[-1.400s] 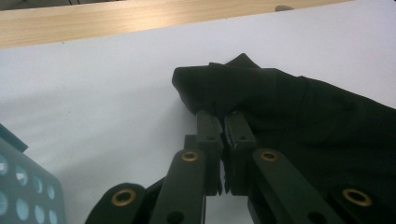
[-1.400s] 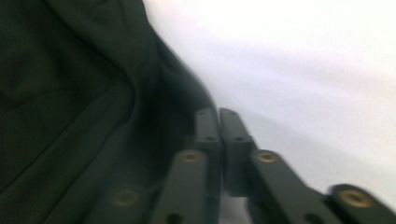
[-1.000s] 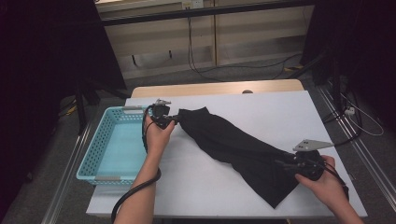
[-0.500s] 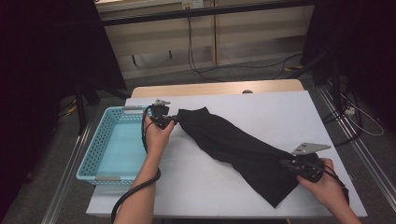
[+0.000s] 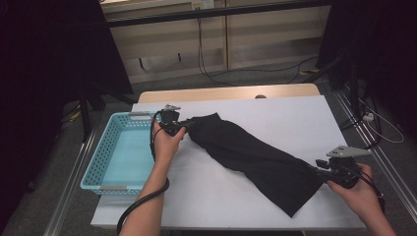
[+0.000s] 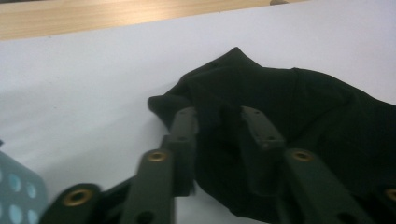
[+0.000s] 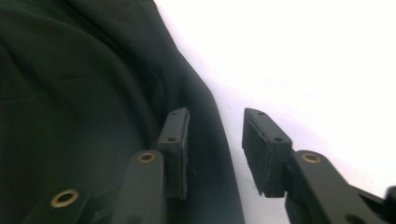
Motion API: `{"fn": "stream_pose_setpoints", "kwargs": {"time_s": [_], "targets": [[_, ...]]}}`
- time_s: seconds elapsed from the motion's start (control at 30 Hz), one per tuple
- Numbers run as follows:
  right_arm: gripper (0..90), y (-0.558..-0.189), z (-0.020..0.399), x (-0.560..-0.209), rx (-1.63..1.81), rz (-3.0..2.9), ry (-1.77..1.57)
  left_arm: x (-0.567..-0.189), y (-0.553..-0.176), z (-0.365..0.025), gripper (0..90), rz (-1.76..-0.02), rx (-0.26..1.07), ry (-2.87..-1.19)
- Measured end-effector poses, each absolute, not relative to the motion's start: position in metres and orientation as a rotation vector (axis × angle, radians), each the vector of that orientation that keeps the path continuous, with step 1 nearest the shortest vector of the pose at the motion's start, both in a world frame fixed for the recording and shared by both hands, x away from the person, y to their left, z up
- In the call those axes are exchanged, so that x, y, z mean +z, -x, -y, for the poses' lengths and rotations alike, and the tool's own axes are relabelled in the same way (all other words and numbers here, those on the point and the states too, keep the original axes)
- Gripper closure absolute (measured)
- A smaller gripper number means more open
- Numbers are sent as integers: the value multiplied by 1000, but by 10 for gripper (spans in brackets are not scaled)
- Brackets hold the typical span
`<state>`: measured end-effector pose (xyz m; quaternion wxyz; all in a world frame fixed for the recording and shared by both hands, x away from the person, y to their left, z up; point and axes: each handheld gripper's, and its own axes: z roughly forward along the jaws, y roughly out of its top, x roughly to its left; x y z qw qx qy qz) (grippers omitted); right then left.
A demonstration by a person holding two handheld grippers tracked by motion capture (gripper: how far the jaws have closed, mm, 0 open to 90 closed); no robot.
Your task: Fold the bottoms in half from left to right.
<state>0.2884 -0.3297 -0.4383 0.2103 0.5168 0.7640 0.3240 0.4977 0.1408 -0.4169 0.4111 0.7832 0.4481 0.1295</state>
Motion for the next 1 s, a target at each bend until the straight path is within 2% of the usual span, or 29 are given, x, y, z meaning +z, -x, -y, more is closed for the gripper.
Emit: {"fn": "stream_pose_setpoints", "kwargs": {"time_s": [0.1,0.23,0.3,0.5,0.63,0.67,0.73,0.77,0.93,1.0], "targets": [[607,-291,333,-445,881,-2131,-1469,-418,-496,-138,512,-1128,302,-1973],[854,-293,337,-449,900,-2174,-1504,-419,-493,-134,373,-1117,276,-1973],[899,-295,338,-449,905,-2181,-1501,-420,-491,-133,315,-1110,268,-1970],[900,-303,352,-442,893,-2114,-1509,-423,-478,-127,228,-1073,241,-1984],[900,-313,361,-439,894,-2059,-1525,-426,-469,-122,215,-1046,211,-1994],[881,-314,362,-440,906,-2063,-1526,-426,-467,-121,212,-1037,209,-2000],[742,-314,358,-441,881,-2057,-1506,-427,-463,-120,202,-1027,205,-1997],[709,-314,356,-440,876,-2057,-1511,-428,-461,-120,199,-1023,206,-1998],[713,-308,344,-434,926,-2098,-1468,-432,-454,-121,178,-1009,204,-1990],[740,-307,341,-436,934,-2120,-1458,-433,-453,-121,176,-1004,203,-1997]]}}
